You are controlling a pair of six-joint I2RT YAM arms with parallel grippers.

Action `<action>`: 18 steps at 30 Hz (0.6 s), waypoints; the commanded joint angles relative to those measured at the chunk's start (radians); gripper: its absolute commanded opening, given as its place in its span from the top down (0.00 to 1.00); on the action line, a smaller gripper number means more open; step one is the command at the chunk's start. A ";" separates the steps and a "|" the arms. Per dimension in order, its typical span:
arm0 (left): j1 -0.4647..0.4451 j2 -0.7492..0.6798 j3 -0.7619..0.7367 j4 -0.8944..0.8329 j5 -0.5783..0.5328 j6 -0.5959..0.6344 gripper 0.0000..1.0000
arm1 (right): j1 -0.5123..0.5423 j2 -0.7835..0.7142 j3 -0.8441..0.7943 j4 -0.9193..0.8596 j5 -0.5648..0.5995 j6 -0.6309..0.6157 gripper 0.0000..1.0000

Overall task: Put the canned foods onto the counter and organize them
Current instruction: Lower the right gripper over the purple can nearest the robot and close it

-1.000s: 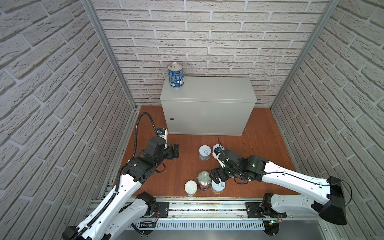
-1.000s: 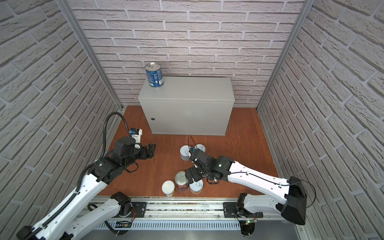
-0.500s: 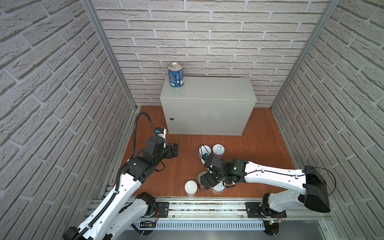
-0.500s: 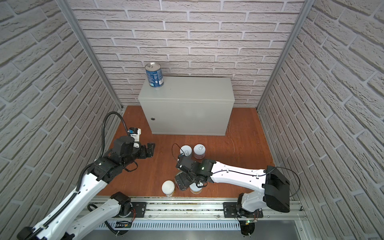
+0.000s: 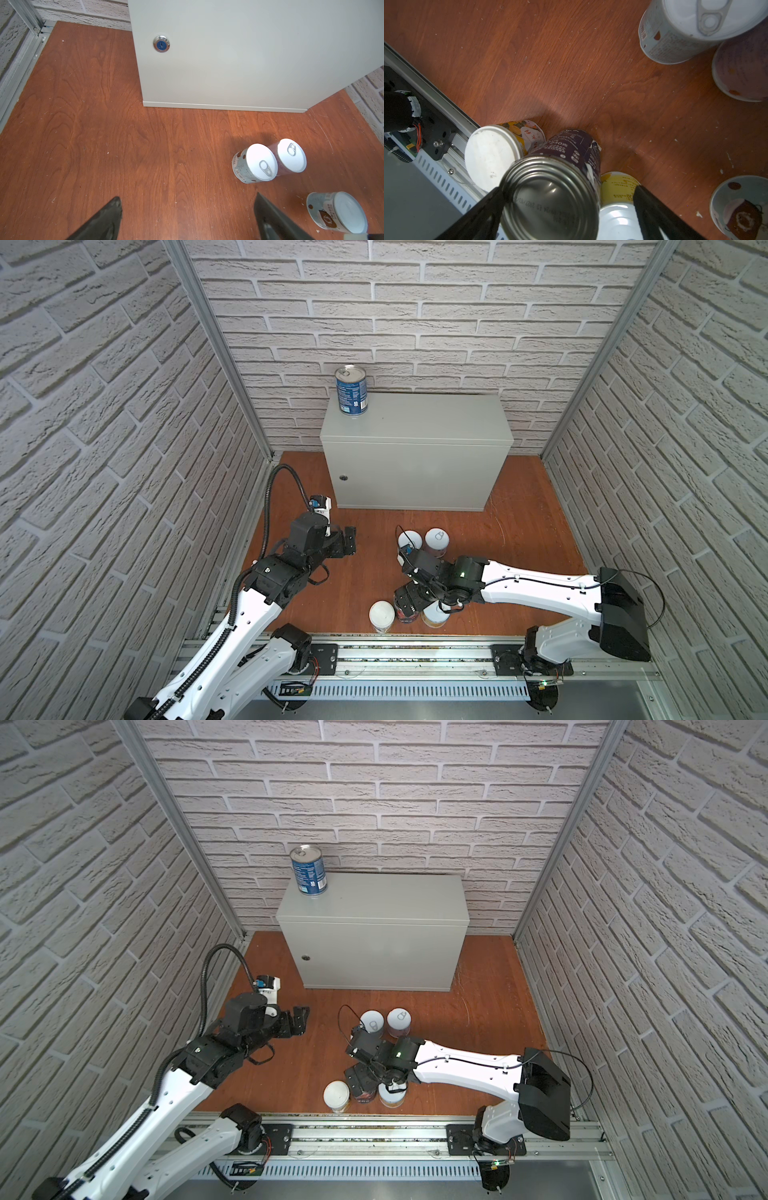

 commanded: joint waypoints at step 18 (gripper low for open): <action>0.007 -0.031 -0.003 -0.003 -0.011 -0.001 0.02 | 0.050 0.045 0.112 -0.096 0.045 -0.013 0.01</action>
